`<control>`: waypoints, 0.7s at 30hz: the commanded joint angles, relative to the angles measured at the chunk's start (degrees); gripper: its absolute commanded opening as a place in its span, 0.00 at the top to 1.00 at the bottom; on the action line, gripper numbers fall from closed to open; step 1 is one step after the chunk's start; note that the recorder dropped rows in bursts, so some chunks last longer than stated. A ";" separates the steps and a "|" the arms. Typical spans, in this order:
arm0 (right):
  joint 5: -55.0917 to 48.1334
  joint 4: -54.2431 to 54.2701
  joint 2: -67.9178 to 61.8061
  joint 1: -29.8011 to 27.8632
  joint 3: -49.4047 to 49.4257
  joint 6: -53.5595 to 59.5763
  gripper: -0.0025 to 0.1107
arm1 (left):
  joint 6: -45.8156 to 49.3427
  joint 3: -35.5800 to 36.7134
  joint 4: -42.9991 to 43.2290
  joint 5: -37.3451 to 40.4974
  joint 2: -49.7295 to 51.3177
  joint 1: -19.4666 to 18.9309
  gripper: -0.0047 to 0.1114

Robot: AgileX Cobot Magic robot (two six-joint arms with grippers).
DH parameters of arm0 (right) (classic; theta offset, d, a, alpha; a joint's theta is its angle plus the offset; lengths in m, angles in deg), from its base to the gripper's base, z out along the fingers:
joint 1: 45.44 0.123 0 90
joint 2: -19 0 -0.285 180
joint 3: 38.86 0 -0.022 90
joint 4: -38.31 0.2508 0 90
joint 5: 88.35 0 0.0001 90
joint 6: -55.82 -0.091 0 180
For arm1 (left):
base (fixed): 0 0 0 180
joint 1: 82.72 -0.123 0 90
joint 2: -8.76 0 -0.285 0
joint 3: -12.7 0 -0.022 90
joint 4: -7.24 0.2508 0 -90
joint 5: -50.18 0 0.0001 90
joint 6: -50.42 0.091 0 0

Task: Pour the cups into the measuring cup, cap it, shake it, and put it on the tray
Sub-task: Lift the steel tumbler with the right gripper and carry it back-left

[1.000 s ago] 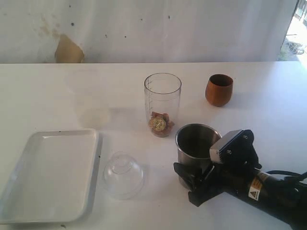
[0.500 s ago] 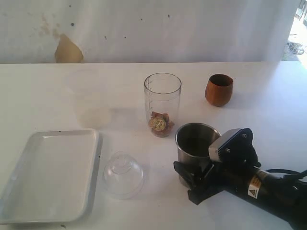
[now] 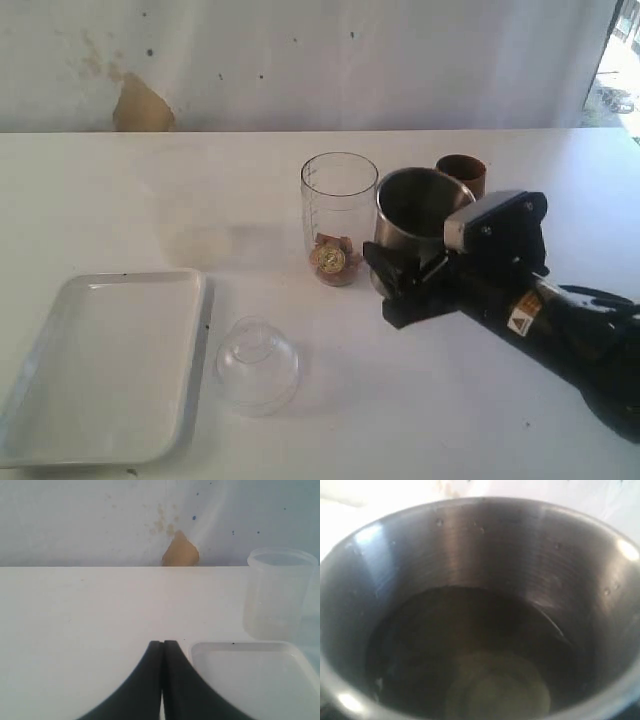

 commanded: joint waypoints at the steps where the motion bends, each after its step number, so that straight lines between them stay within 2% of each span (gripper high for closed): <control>1: -6.52 2.37 3.02 -0.07 -6.88 -0.56 0.98 | 0.00 0.28 0.08 0.10 -0.28 0.23 0.96; 13: -17.81 4.77 4.47 -1.08 -16.63 0.75 0.98 | 0.00 0.28 0.08 0.10 -0.28 0.23 0.96; 21: -17.03 6.73 4.73 -4.13 -16.85 4.35 0.98 | 0.00 0.28 0.08 0.10 -0.28 0.23 0.96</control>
